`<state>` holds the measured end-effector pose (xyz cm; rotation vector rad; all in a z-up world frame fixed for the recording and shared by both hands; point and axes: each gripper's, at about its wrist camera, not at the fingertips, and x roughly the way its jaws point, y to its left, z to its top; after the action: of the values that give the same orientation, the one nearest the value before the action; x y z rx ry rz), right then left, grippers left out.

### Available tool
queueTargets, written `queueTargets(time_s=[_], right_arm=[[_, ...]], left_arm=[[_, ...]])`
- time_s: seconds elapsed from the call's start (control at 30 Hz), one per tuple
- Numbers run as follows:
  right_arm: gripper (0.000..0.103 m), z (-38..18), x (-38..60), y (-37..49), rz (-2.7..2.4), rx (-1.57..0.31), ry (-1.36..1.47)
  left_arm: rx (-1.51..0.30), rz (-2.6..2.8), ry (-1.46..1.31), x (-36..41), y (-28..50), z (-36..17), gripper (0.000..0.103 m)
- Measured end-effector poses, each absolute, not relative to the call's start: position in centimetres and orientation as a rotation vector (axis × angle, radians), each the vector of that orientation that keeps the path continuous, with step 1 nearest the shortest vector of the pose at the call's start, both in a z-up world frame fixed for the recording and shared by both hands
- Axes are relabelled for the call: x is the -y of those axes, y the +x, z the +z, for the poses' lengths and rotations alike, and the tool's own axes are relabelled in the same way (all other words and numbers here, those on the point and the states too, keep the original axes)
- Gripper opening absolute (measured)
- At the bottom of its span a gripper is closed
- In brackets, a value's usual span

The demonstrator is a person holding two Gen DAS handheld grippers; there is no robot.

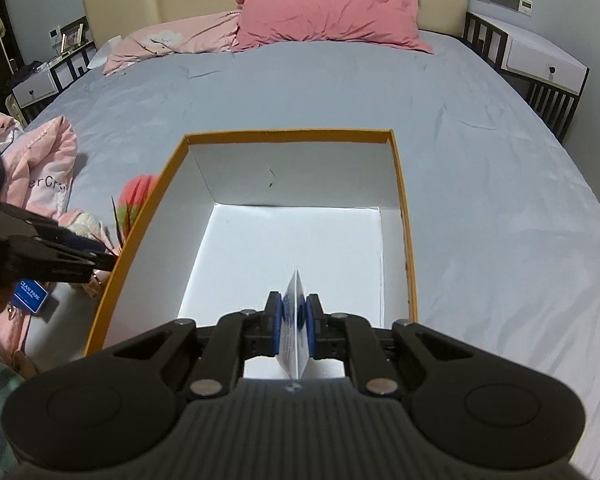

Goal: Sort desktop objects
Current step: 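Grasp the red feather toy with the left gripper while the right holds the tube above the box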

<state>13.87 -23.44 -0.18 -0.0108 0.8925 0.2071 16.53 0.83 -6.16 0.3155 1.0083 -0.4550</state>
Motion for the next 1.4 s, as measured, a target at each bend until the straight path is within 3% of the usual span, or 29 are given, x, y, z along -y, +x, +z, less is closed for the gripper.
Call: queueTargets(time_s=[0.3,0.37,0.53,0.63,0.9,1.13,1.4], right_arm=[[0.013,-0.4,23.7,14.0,0.212,-0.902,-0.011],[0.013,-0.5,23.8,13.9,0.211,-0.904,-0.010],[0.013,-0.5,24.2,13.5,0.214,-0.919,0.001],[0.013,-0.2,24.5,13.1,0.216,-0.924,0.006],[0.013,0.7,25.0,11.7,0.191,-0.933,-0.048],[0.013,1.5,25.7,10.2,0.180,-0.905,-0.035],[0.013,1.1,25.1,9.9,0.226,-0.980,-0.079]], left_arm=[[-0.929,-0.550,0.465,2.6,16.3,-8.6,0.036],[-0.925,-0.549,0.466,3.0,16.6,-9.1,0.032],[-0.940,-0.550,0.333,2.4,17.6,-9.6,0.008],[-0.909,-0.522,0.308,2.1,17.3,-9.2,0.002],[-0.869,-0.462,0.103,-0.9,16.4,-6.1,0.000],[-0.780,-0.476,-0.033,-3.0,14.0,0.4,0.000],[-0.692,-0.583,-0.115,-0.8,11.2,5.0,0.000]])
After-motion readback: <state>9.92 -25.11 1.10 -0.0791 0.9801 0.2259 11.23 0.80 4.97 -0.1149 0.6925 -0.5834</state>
